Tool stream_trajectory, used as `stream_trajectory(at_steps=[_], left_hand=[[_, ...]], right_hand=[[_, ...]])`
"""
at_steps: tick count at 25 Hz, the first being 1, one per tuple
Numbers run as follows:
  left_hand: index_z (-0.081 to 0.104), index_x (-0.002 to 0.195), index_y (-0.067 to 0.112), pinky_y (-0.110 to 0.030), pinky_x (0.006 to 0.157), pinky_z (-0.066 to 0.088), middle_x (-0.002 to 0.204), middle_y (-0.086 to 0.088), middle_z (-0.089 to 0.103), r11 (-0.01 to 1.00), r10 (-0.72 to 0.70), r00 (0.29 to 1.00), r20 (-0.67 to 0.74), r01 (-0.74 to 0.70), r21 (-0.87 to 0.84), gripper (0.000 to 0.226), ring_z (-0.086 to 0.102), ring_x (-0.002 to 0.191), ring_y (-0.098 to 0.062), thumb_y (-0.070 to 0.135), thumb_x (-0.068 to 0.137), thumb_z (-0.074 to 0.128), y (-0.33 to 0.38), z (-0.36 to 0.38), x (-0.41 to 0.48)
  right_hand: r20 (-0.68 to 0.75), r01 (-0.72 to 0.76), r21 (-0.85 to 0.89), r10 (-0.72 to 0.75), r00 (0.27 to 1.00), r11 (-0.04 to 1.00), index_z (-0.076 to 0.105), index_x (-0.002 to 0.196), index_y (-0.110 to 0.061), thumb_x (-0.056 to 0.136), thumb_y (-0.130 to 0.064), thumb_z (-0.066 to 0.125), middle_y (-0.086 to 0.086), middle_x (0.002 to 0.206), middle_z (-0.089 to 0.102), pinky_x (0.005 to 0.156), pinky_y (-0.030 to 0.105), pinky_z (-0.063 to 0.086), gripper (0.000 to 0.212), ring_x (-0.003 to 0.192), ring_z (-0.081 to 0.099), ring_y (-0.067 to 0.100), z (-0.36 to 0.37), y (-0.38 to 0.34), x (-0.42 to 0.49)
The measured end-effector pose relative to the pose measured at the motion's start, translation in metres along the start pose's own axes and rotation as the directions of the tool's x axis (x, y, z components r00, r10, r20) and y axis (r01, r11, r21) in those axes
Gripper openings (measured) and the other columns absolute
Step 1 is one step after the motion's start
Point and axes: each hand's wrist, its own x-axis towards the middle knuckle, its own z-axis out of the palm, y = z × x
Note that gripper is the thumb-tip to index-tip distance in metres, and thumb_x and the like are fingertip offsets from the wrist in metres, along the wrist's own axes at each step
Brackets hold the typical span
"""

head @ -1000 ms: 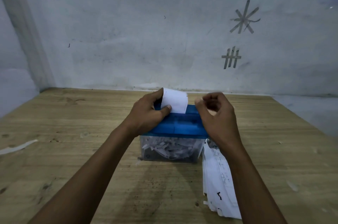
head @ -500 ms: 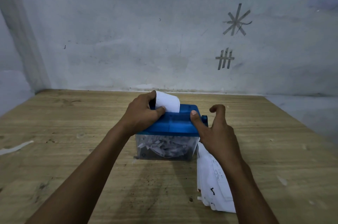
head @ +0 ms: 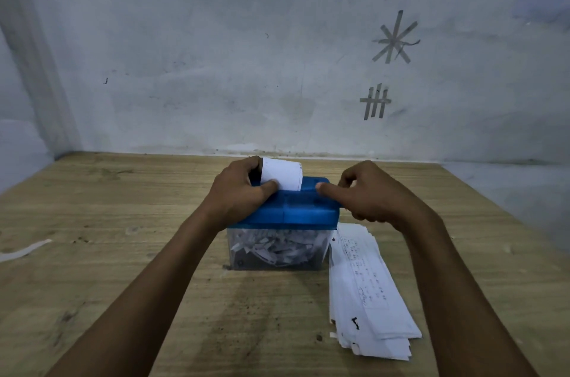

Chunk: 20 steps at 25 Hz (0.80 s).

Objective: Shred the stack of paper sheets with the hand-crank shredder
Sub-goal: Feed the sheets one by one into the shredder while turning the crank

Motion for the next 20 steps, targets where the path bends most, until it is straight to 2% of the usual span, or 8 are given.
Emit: stream_trajectory(at_steps=[1, 3, 6, 8, 13, 15, 17, 20], left_hand=[[0.065, 0.092, 0.023, -0.05, 0.088, 0.055, 0.098, 0.002, 0.072, 1.0, 0.012, 1.0, 0.0, -0.012, 0.001, 0.021, 0.066, 0.094, -0.021, 0.04, 0.081, 0.069, -0.001, 0.001, 0.001], [0.067, 0.094, 0.021, -0.051, 0.088, 0.054, 0.098, 0.003, 0.072, 1.0, 0.018, 1.0, 0.001, -0.018, -0.005, 0.028, 0.067, 0.094, -0.021, 0.044, 0.078, 0.067, -0.002, 0.001, 0.001], [0.069, 0.101, 0.02, -0.049, 0.09, 0.054, 0.1, 0.004, 0.073, 1.0, 0.006, 1.0, -0.001, -0.006, -0.014, 0.036, 0.067, 0.096, -0.019, 0.046, 0.076, 0.065, 0.0, 0.0, 0.001], [0.068, 0.104, 0.02, -0.048, 0.091, 0.054, 0.103, 0.003, 0.072, 1.0, 0.008, 1.0, -0.001, -0.008, -0.001, 0.025, 0.066, 0.097, -0.019, 0.037, 0.086, 0.071, 0.0, 0.001, 0.002], [0.068, 0.1, 0.019, -0.048, 0.09, 0.055, 0.102, 0.003, 0.072, 1.0, 0.021, 1.0, 0.001, -0.021, -0.017, 0.024, 0.066, 0.096, -0.019, 0.037, 0.083, 0.07, -0.002, 0.0, 0.001], [0.067, 0.096, 0.019, -0.048, 0.09, 0.055, 0.1, 0.002, 0.073, 1.0, 0.022, 1.0, 0.018, -0.022, -0.021, 0.014, 0.067, 0.095, -0.018, 0.029, 0.087, 0.073, -0.002, 0.001, 0.002], [0.065, 0.091, 0.022, -0.046, 0.09, 0.055, 0.099, 0.003, 0.072, 1.0, 0.023, 0.999, 0.025, -0.023, -0.016, 0.009, 0.067, 0.094, -0.016, 0.026, 0.089, 0.073, -0.001, 0.001, 0.001], [0.065, 0.088, 0.025, -0.045, 0.09, 0.055, 0.096, 0.008, 0.073, 0.999, 0.028, 0.999, 0.018, -0.027, -0.04, 0.015, 0.068, 0.092, -0.014, 0.037, 0.081, 0.071, 0.001, 0.002, 0.0]], right_hand=[[0.079, 0.033, 0.109, -0.042, 0.996, 0.993, 0.071, 0.089, -0.018, 0.083, -0.055, 0.074, -0.002, 0.061, 0.066, 0.049, 0.026, 0.044, 0.038, 0.05, 0.056, 0.006, -0.006, 0.012, -0.005], [0.138, 0.124, 0.316, -0.175, 0.975, 0.941, 0.074, 0.105, -0.029, 0.078, -0.047, 0.078, -0.007, 0.09, 0.075, 0.065, 0.027, 0.056, 0.033, 0.075, 0.068, 0.004, -0.005, 0.039, -0.017], [-0.091, 0.267, 0.581, -0.264, 0.96, 0.769, 0.077, 0.11, -0.022, 0.075, -0.032, 0.077, -0.006, 0.118, 0.072, 0.089, 0.032, 0.059, 0.036, 0.111, 0.067, 0.015, 0.019, 0.072, -0.01], [-0.172, 0.32, 0.612, -0.273, 0.946, 0.723, 0.076, 0.106, -0.01, 0.078, -0.027, 0.075, 0.004, 0.11, 0.076, 0.084, 0.037, 0.061, 0.033, 0.106, 0.07, 0.026, 0.029, 0.075, 0.0], [-0.199, 0.341, 0.603, -0.277, 0.94, 0.721, 0.074, 0.076, -0.006, 0.085, -0.055, 0.07, 0.009, 0.079, 0.074, 0.057, 0.032, 0.057, 0.05, 0.071, 0.071, 0.027, 0.02, 0.056, 0.008], [-0.181, 0.232, 0.664, -0.148, 0.972, 0.711, 0.063, 0.068, -0.008, 0.089, -0.055, 0.062, 0.009, 0.064, 0.061, 0.046, 0.033, 0.049, 0.052, 0.055, 0.06, 0.026, 0.027, 0.047, 0.02], [-0.004, -0.047, 0.77, 0.078, 0.997, 0.636, 0.059, 0.077, -0.01, 0.093, -0.053, 0.061, 0.009, 0.061, 0.054, 0.039, 0.025, 0.038, 0.046, 0.045, 0.049, 0.02, 0.039, 0.041, 0.031], [0.4, -0.455, 0.845, 0.234, 0.886, 0.28, 0.057, 0.069, -0.009, 0.096, -0.036, 0.057, -0.001, 0.046, 0.045, 0.029, 0.014, 0.022, 0.037, 0.03, 0.033, 0.006, 0.057, 0.048, 0.031]])
